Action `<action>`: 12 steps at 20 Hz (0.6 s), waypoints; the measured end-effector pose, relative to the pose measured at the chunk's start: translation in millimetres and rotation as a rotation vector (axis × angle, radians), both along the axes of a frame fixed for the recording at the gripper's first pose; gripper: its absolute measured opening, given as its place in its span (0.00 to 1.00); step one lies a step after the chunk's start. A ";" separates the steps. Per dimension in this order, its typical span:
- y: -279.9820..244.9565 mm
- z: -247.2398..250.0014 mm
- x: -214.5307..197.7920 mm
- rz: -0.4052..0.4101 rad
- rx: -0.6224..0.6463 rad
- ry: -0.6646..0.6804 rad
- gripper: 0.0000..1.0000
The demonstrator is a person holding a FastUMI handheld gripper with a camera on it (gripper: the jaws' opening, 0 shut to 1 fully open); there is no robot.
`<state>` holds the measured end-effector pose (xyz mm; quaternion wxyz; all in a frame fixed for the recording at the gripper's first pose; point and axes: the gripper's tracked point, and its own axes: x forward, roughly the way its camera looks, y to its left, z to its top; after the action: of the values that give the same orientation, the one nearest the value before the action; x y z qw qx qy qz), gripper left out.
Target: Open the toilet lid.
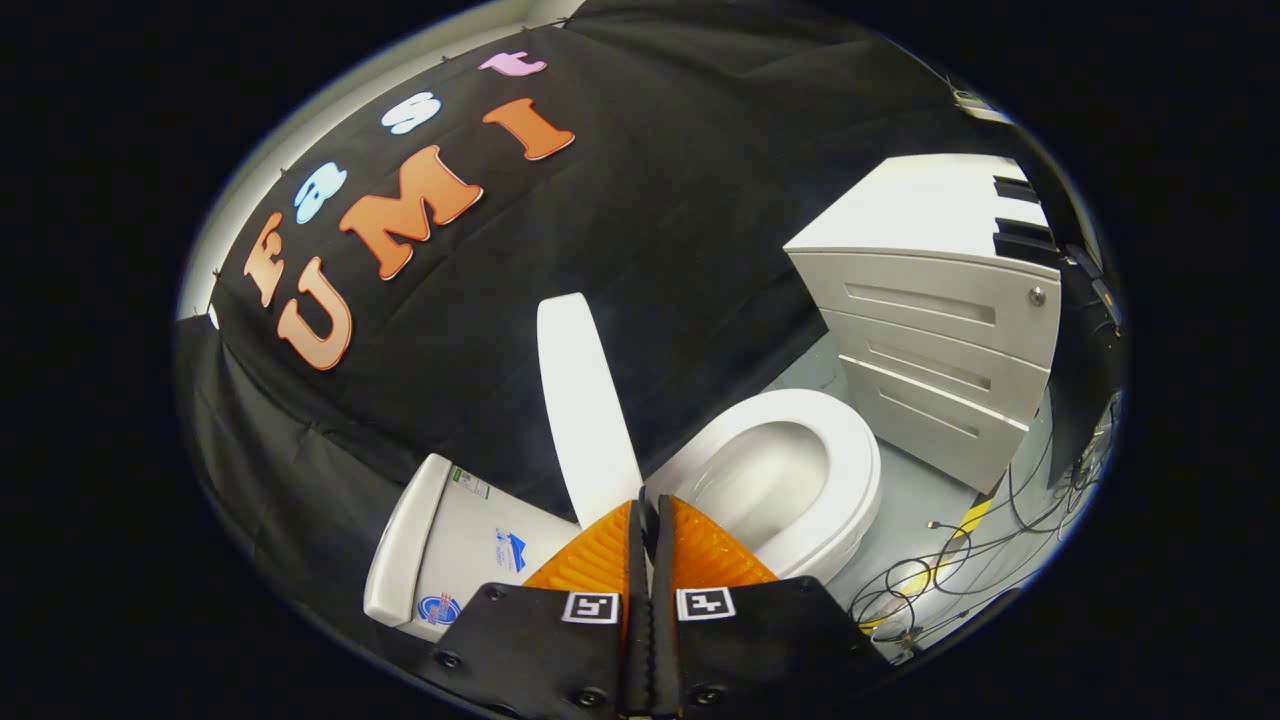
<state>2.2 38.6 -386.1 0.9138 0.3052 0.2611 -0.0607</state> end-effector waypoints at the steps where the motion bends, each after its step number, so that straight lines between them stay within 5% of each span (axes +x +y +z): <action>1: 8.1 4.9 0.5 0.015 -0.020 -0.007 0.08; 12: 93.4 40.2 -2.4 0.154 -0.201 -0.049 0.07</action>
<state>-0.2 132.0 -345.9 0.9479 0.1924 0.2539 -0.0089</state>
